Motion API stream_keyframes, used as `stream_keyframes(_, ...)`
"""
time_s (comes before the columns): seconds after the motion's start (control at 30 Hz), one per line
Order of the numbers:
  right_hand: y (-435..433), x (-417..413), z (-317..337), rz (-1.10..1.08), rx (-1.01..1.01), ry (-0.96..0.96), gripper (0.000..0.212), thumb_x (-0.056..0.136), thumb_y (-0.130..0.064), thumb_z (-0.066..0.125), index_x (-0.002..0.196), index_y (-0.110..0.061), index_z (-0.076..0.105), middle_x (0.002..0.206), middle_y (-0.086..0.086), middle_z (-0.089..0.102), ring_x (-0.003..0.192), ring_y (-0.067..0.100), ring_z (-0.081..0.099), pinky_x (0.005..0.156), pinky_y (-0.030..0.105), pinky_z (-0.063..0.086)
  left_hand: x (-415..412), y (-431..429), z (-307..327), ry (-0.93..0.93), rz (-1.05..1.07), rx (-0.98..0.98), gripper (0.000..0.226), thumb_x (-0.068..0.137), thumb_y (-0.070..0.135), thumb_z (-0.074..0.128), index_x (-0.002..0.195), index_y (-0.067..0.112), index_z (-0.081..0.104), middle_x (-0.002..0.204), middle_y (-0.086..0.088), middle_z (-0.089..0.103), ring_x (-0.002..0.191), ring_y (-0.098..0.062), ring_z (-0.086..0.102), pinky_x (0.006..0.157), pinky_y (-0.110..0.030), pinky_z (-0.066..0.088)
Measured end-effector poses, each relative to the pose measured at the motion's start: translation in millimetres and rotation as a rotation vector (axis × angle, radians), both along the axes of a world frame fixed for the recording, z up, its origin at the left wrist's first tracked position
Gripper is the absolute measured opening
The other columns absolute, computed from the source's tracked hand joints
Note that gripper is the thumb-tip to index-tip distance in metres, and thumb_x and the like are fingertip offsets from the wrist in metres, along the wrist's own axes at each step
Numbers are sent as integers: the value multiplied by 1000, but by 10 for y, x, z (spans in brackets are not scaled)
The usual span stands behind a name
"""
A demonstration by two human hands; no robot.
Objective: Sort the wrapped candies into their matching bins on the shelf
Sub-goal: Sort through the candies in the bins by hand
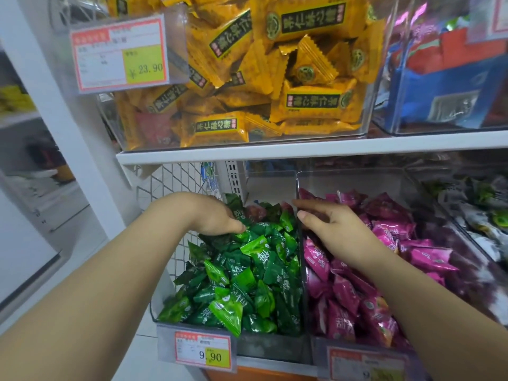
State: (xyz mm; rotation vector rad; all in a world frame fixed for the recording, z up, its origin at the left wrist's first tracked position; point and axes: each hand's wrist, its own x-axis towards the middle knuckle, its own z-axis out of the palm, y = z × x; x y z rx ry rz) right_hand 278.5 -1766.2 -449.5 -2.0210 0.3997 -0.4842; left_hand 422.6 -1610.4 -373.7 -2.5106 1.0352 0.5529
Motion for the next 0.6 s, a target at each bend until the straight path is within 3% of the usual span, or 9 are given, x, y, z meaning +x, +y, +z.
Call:
stream_keyframes(0.1,4,-8,8,1,3,7,27,94,-31,54,119,-37,62,103,-11,67,98,5,62,66,-2,37,12,-139,0,-86,-50,-143,44,95,48,44,111,10,59,117,-9,56,95,-21,55,85,-31,46)
stream_keyframes(0.17,6,-11,15,4,0,8,27,94,-31,54,119,-37,62,102,-10,68,100,11,63,67,0,39,47,-288,-65,-87,-71,-327,41,94,39,51,125,12,55,133,-10,51,109,-24,56,92,-33,47)
stream_keyframes(0.23,3,-9,7,12,-2,6,27,94,-31,53,119,-38,61,105,0,70,102,22,62,74,9,46,81,-414,-170,-26,-33,-485,55,93,34,56,143,19,38,151,-6,33,130,-25,43,102,-32,39)
stream_keyframes(0.3,6,-11,11,22,-2,8,26,94,-31,53,118,-39,61,109,13,68,104,32,59,87,28,48,150,-508,-310,27,16,-542,60,93,31,59,146,20,33,150,-5,35,128,-24,45,100,-32,42)
stream_keyframes(0.33,7,-14,13,25,-1,9,26,94,-31,53,118,-39,61,110,15,67,104,34,59,89,30,47,195,-542,-386,22,33,-542,55,92,31,60,142,19,40,146,-6,41,124,-25,49,96,-33,44)
stream_keyframes(0.43,6,-17,12,23,0,8,26,94,-31,54,118,-38,62,106,9,70,102,27,61,82,16,46,288,-597,-514,-30,50,-550,27,89,34,65,109,16,68,118,-6,63,100,-23,58,80,-29,45)
stream_keyframes(0.53,-3,-25,33,18,3,11,26,94,-31,55,117,-37,63,92,-6,70,81,0,65,61,3,43,321,-568,-501,-87,65,-642,13,90,31,63,88,20,69,112,-1,65,98,-23,59,83,-32,45)
stream_keyframes(0.6,-5,-30,47,27,10,10,24,94,-31,55,115,-35,64,82,-12,66,60,-7,57,53,1,37,298,-508,-436,-108,88,-846,17,91,37,59,90,21,66,107,0,65,96,-20,60,83,-31,44)
